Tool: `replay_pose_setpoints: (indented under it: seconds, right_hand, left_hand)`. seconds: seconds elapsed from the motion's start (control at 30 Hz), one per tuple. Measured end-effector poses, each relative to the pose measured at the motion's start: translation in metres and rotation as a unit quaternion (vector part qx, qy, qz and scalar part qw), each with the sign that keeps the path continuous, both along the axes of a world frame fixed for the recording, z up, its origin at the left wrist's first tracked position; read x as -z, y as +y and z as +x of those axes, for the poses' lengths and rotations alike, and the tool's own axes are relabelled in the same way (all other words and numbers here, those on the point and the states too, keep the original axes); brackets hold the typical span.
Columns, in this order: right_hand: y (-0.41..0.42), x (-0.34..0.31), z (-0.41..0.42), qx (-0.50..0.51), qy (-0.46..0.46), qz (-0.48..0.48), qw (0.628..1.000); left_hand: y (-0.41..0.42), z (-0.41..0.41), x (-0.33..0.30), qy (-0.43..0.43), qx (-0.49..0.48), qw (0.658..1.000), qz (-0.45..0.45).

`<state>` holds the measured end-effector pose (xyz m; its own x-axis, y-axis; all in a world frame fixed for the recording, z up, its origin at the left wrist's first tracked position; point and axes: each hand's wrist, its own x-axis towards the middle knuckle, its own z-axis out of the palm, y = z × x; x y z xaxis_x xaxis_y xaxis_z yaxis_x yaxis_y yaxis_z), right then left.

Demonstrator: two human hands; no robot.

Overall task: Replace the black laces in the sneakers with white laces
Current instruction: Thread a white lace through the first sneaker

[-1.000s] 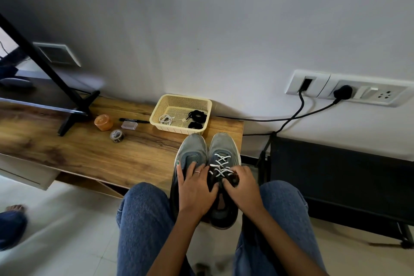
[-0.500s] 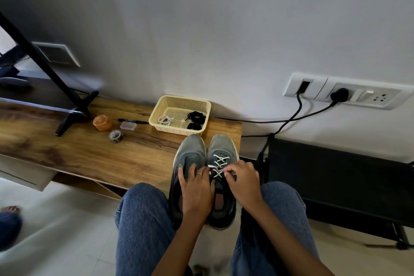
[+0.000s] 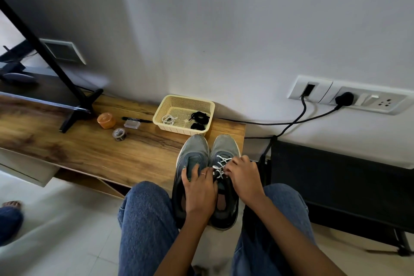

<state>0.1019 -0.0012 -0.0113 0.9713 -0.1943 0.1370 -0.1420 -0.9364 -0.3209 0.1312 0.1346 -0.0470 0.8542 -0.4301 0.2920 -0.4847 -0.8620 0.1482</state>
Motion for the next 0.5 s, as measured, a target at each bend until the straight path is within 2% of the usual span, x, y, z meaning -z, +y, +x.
replay_pose_setpoints:
  seconds: [0.07, 0.17, 0.4, 0.5]
  right_hand:
    - [0.000, 0.001, 0.002, -0.008, 0.017, -0.023, 1.000]
    - [0.004, -0.001, 0.000, 0.011, -0.008, -0.037, 0.999]
    - [0.021, -0.007, -0.017, 0.017, -0.027, 0.001, 0.999]
    - [0.019, -0.005, -0.018, 0.019, -0.043, 0.053, 0.997]
  left_hand:
    - [0.000, 0.000, 0.000, -0.004, -0.003, 1.000, 0.000]
    - [-0.002, 0.001, -0.001, -0.007, -0.009, 1.000, 0.007]
    - [-0.003, 0.000, 0.000, 0.004, -0.011, 1.000, 0.019]
    - [-0.003, 0.000, 0.002, 0.008, -0.009, 1.000, 0.023]
